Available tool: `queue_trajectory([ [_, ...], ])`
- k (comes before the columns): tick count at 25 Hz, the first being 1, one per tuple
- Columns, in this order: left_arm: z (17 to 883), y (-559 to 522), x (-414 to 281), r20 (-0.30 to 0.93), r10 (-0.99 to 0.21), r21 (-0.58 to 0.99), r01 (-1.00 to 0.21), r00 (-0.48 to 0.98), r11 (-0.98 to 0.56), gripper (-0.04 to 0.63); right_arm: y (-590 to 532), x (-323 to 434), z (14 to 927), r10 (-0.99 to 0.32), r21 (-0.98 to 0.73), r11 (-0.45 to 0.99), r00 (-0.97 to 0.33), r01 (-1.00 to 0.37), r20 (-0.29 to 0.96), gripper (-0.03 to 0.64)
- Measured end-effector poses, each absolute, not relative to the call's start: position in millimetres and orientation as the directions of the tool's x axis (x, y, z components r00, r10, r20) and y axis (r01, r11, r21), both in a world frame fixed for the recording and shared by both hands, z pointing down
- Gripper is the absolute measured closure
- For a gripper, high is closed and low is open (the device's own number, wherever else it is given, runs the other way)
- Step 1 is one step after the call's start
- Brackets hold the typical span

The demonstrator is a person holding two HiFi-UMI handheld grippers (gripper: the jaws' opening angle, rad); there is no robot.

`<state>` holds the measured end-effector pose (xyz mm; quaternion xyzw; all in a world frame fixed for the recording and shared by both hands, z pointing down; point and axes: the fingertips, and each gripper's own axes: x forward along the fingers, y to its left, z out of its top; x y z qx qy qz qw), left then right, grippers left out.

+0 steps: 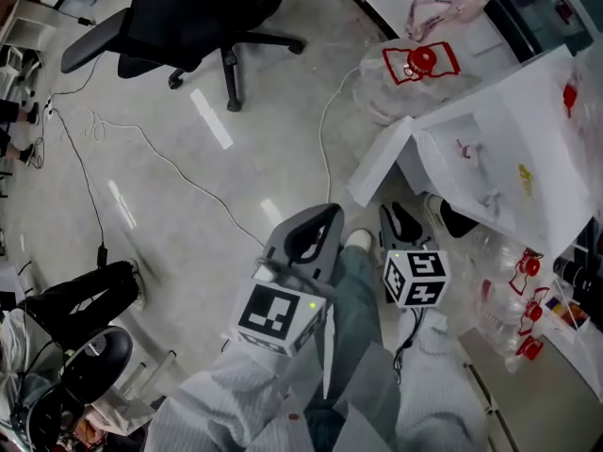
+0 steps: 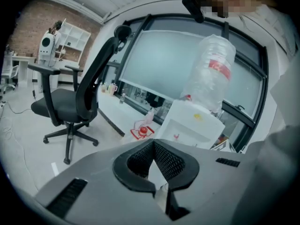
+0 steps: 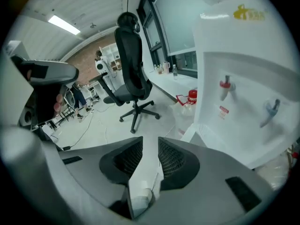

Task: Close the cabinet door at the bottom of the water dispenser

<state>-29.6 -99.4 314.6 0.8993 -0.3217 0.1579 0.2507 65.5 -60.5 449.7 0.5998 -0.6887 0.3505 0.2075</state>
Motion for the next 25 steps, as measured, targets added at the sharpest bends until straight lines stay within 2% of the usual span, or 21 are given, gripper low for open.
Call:
queue_trajectory([
  [6,350.8,-101.6,-38.2,0.458,-0.499,0.372,-0.669,0.735,-0.643,0.586,-59.5,56.9,529.2,-0.587,-0.253,-0.009,-0.199,-0.968,0.785,0.479],
  [17,411.0,-105.0,-50.9,0.493,-0.501,0.396,-0.696,0.711,-0.599,0.586,-56.5,51.0,623.4,-0.506,-0.259,-0.127,-0.162,-0.958,0.847,0.44],
  [25,446.2,-101.4,-59.4,0.541,-0.452,0.383,-0.686,0.709,-0.618,0.586,-56.7,52.1,666.2,-0.46,-0.225,-0.232,-0.097,-0.946,0.883,0.403],
])
